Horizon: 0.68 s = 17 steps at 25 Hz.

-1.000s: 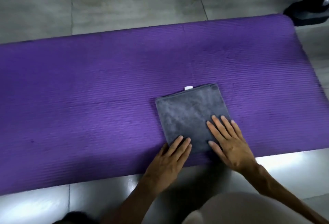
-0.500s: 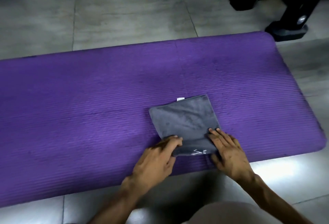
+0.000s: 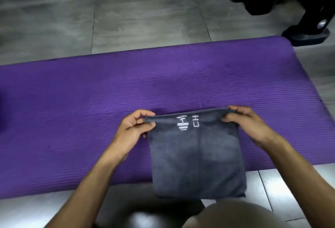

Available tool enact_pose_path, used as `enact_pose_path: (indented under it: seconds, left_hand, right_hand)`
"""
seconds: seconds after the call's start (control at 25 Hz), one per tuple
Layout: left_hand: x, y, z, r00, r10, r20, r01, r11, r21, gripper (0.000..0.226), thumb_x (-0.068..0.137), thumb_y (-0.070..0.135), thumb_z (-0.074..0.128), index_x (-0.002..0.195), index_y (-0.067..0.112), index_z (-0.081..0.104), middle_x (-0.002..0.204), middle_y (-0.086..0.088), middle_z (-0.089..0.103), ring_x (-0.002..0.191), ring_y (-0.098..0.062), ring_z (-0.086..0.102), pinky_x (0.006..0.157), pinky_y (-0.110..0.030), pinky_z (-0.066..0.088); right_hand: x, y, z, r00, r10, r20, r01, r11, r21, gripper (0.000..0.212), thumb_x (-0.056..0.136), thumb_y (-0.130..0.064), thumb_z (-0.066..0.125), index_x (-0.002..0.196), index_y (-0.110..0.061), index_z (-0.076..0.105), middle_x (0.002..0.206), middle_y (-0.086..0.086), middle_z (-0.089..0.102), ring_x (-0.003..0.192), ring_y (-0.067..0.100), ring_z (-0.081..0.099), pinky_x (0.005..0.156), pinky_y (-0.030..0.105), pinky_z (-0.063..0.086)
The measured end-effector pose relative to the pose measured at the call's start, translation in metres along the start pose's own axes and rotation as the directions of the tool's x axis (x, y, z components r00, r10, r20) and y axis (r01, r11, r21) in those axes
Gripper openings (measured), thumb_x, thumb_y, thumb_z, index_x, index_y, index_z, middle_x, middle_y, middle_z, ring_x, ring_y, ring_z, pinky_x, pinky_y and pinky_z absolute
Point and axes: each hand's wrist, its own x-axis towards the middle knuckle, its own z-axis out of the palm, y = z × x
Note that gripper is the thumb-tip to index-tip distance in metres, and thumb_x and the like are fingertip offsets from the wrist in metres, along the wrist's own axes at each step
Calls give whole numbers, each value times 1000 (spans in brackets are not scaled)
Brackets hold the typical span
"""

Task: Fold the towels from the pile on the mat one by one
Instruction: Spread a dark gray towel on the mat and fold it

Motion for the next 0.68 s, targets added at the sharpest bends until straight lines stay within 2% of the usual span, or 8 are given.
enact_pose_path:
  seconds: [0.04, 0.08, 0.12, 0.2, 0.28, 0.44, 0.56, 0.68]
  left_hand:
    - [6, -22, -1, 991, -38, -130, 53, 992, 115, 23, 83, 6, 70, 101, 16, 61, 79, 7, 66, 71, -9, 58, 66, -26, 47]
    - [9, -43, 1, 968, 18, -251, 70, 939, 337, 22, 88, 10, 66, 109, 16, 61, 93, 4, 67, 86, -16, 63, 78, -32, 50]
    - [7, -61, 5, 953, 148, -264, 37, 809, 586, 26, 91, 17, 60, 117, 15, 61, 109, -1, 66, 101, -22, 62, 90, -35, 48]
    - [-10, -95, 24, 938, 348, -9, -179, 504, 845, 39, 92, 27, 46, 125, 13, 61, 131, -7, 60, 117, -28, 56, 104, -37, 40]
    - [-36, -125, 46, 912, 344, 222, -338, 326, 883, 47, 90, 27, 42, 132, 13, 58, 144, -8, 50, 129, -25, 48, 109, -37, 32]
    - [-83, -154, 68, 971, 135, 195, -221, 219, 950, 62, 94, 37, 38, 149, 11, 34, 158, -12, 25, 145, -28, 27, 113, -51, 24]
    - [-81, -154, 62, 973, 100, 209, -222, 156, 962, 65, 95, 47, 37, 151, 15, 31, 159, -11, 22, 147, -27, 23, 114, -55, 22]
    - [-69, -151, 45, 985, 51, 165, -172, 169, 971, 71, 93, 58, 38, 153, 20, 27, 161, -6, 20, 148, -24, 19, 116, -55, 18]
  right_hand:
    - [15, 17, 9, 995, 81, -54, -85, 993, -77, 8, 82, -8, 68, 82, -16, 69, 79, -4, 69, 77, 9, 64, 75, 24, 49]
    - [25, 34, 20, 987, 90, -134, -123, 957, -264, 13, 84, -16, 68, 96, -18, 69, 93, 2, 71, 91, 18, 66, 84, 32, 50]
    - [31, 50, 32, 972, 26, -235, -137, 872, -469, 25, 87, -23, 63, 110, -16, 65, 106, 8, 69, 102, 28, 65, 91, 39, 49]
    - [24, 79, 59, 929, -255, -269, -19, 692, -722, 42, 88, -32, 49, 123, -11, 59, 120, 14, 65, 108, 37, 60, 94, 47, 48]
    - [-1, 102, 90, 916, -384, -118, 121, 542, -831, 48, 91, -34, 41, 132, -12, 54, 136, 13, 57, 122, 33, 52, 102, 47, 41]
    - [-36, 147, 108, 940, -282, 192, 263, 242, -934, 56, 103, -47, 20, 152, -21, 32, 160, 8, 26, 147, 29, 23, 117, 49, 20]
    - [-30, 154, 93, 950, -253, 185, 245, 228, -942, 61, 101, -54, 19, 155, -25, 25, 163, 5, 16, 151, 28, 12, 119, 49, 16]
    - [-9, 145, 83, 968, -242, 67, 135, 275, -952, 64, 98, -60, 13, 156, -33, 10, 165, -1, 6, 152, 23, 2, 121, 46, 8]
